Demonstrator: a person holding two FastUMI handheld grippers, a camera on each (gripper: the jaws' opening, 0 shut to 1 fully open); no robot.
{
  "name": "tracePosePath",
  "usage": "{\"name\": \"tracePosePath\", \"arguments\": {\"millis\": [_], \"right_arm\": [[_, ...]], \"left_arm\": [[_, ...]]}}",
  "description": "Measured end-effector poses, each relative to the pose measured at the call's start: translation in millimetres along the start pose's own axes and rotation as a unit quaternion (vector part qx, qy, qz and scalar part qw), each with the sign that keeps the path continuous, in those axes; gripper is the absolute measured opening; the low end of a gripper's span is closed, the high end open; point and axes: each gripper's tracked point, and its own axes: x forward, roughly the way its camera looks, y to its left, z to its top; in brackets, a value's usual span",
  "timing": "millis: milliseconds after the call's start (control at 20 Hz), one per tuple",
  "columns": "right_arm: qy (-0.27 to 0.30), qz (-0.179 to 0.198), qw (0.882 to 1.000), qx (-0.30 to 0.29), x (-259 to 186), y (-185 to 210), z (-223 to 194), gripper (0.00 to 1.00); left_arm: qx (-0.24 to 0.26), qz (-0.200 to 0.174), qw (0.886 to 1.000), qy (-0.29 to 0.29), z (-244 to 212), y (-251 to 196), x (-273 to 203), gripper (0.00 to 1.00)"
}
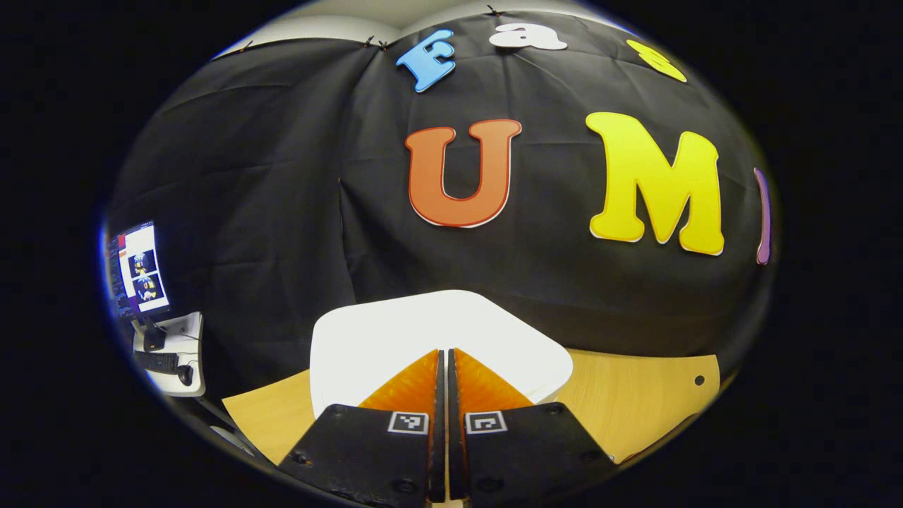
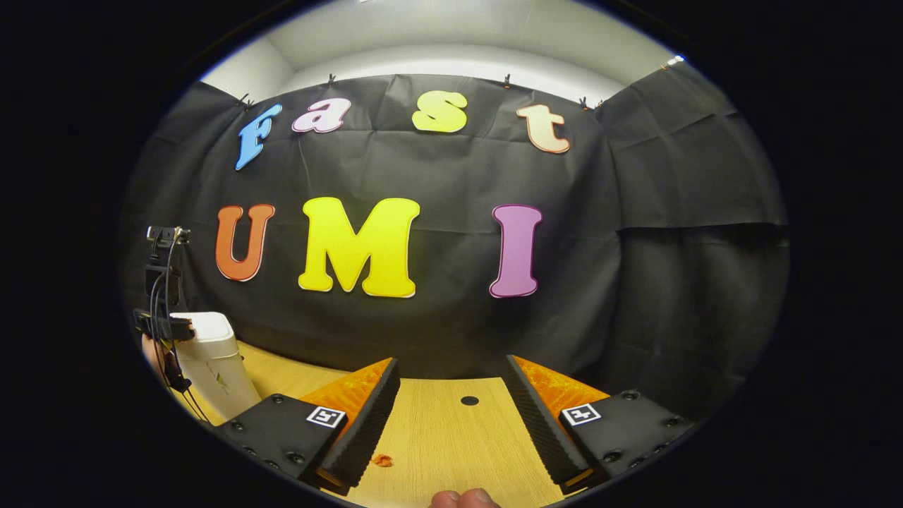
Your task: Press the lid of the desktop garbage bin to open it, pick up the crumpled paper on the desktop and throw it into the bin, then pick up the pop can on the desktop and drop it into the bin, and finally close the garbage bin lid.
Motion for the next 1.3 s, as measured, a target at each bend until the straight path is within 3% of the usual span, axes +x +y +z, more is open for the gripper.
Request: {"name": "tracePosePath", "arguments": {"millis": [150,400,550,700,800,850,1050,1150,1300], "right_arm": [[0.003,0.004,1.0,0.003,0,4,-4,0.95],[0.016,0.005,1.0,0.009,-7,4,-16,0.95],[0.019,0.003,1.0,0.011,-10,0,-18,0.95],[0.013,0.003,1.0,0.014,-12,-1,-14,0.95],[0.011,0.002,1.0,0.019,-12,-1,-12,0.95],[0.011,0.004,1.0,0.022,-13,-1,-12,0.95],[0.007,0.009,1.0,0.028,-14,1,-10,0.95],[0.004,0.01,0.999,0.032,-15,1,-9,0.95],[0.001,0.012,0.999,0.032,-15,0,-9,0.95]], "left_arm": [[0.02,0.008,1.0,0.009,-4,-2,-1,0.04],[0.007,0.013,1.0,-0.002,-6,0,-1,0.04],[0.053,0.023,0.998,-0.023,6,0,-3,0.03],[0.032,-0.039,0.998,-0.023,6,-24,-10,0.08],[0.037,-0.051,0.997,-0.047,26,-26,-19,0.31],[0.045,-0.053,0.996,-0.061,36,-26,-24,0.51],[0.057,-0.078,0.991,-0.093,60,-36,-43,0.86],[0.055,-0.096,0.987,-0.116,73,-44,-57,0.93],[0.046,-0.138,0.982,-0.124,74,-64,-75,0.96]]}}
